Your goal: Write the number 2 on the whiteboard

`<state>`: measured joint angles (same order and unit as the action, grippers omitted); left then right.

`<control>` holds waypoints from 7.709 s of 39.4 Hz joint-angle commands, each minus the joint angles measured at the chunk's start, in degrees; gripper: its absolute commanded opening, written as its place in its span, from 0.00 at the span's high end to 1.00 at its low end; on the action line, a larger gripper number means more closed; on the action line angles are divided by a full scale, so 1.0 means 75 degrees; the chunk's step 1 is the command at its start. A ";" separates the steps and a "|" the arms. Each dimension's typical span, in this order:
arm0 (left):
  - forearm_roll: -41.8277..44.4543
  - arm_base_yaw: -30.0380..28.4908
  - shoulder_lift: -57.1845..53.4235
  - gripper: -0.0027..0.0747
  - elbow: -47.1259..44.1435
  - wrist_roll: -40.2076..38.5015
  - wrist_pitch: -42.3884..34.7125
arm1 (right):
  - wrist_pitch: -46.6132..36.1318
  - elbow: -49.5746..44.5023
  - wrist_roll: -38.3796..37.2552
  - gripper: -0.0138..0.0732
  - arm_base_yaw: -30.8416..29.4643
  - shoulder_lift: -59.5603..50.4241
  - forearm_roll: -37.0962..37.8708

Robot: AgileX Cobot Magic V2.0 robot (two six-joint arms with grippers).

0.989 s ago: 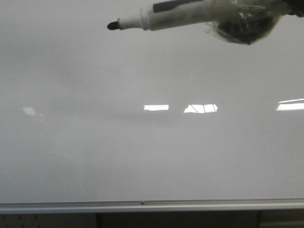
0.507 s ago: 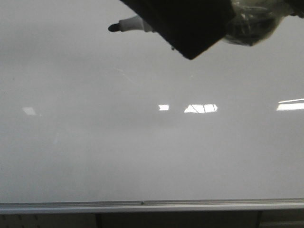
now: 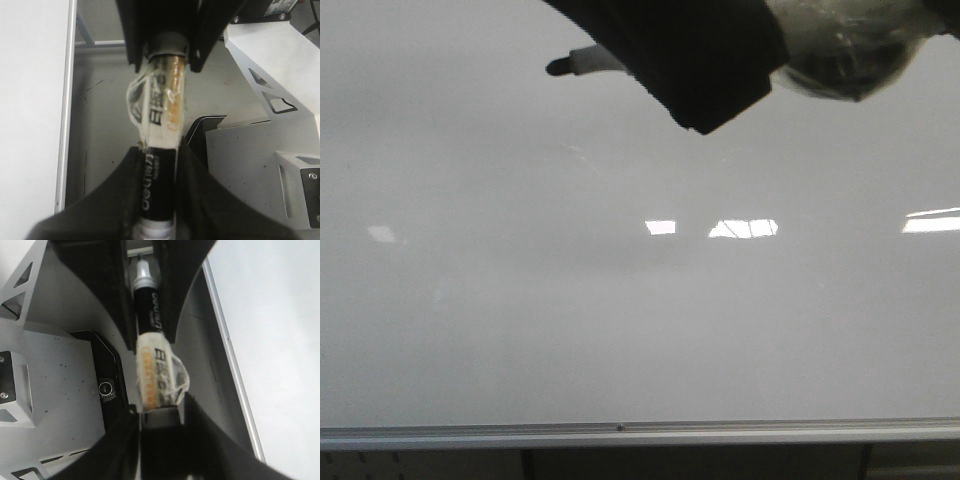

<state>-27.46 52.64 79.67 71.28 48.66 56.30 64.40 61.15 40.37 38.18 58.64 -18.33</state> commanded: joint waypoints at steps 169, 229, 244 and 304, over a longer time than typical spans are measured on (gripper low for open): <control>0.2242 -0.6424 -0.6798 0.99 -0.3622 -0.4701 -0.2376 | -0.2557 -0.2301 -0.4806 0.92 -0.2645 -0.4405 0.2591; 0.3431 -0.7263 -1.0805 0.99 -0.8158 -0.5993 -0.5249 | -0.2606 -0.2301 -0.4806 0.92 -0.2645 -0.4405 0.2591; 0.3587 -0.7263 -1.0805 0.99 -0.9660 -0.6017 -0.7844 | -0.2583 -0.2301 -0.4806 0.92 -0.2645 -0.4398 0.2591; 0.3587 -0.7263 -1.0805 0.99 -0.9713 -0.6017 -0.8017 | -0.7506 -0.6218 -0.4806 0.92 -0.4109 -0.7310 0.2593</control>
<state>-0.52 -1.72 -0.17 -0.33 4.26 1.46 20.28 17.91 4.22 9.08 5.84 0.51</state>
